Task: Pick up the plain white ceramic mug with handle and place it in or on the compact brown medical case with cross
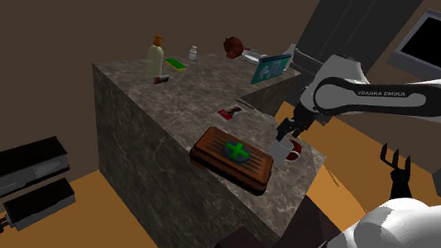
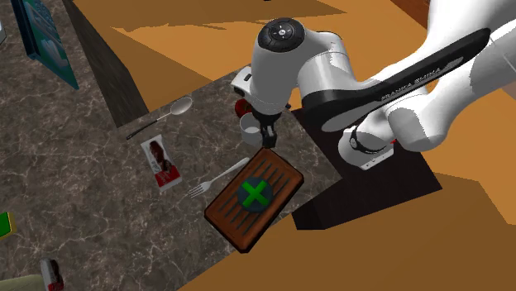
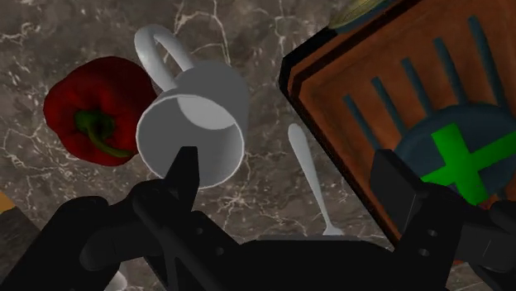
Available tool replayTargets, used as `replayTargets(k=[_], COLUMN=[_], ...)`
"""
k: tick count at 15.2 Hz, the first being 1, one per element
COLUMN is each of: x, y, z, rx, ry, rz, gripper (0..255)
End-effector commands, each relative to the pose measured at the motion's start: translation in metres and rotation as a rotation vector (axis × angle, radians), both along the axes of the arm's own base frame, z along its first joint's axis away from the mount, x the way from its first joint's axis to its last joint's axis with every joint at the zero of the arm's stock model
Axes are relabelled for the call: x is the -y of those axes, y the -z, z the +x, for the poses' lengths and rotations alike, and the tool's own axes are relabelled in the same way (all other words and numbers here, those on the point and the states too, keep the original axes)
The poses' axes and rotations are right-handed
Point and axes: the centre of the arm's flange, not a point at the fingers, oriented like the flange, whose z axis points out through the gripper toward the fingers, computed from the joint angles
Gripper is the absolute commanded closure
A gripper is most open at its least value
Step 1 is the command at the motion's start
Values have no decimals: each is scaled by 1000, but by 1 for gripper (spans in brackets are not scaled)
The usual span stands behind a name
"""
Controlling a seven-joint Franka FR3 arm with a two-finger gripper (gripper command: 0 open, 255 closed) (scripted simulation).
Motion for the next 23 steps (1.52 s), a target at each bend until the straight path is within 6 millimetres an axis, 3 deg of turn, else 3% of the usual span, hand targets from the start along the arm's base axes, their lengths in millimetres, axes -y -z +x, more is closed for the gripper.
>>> replayTargets(k=[1, 3, 10, 19, 20, 23], x=[11, 22, 24, 24, 24, 24], y=[20, 38, 75, 78, 78, 78], z=[8, 17, 20, 20, 20, 20], rx=[17, 29, 29, 29, 29, 29], ry=[35, 68, 68, 68, 68, 68], rz=[-10, -19, -19, -19, -19, -19], gripper=[0, 0, 0, 0, 255, 255])
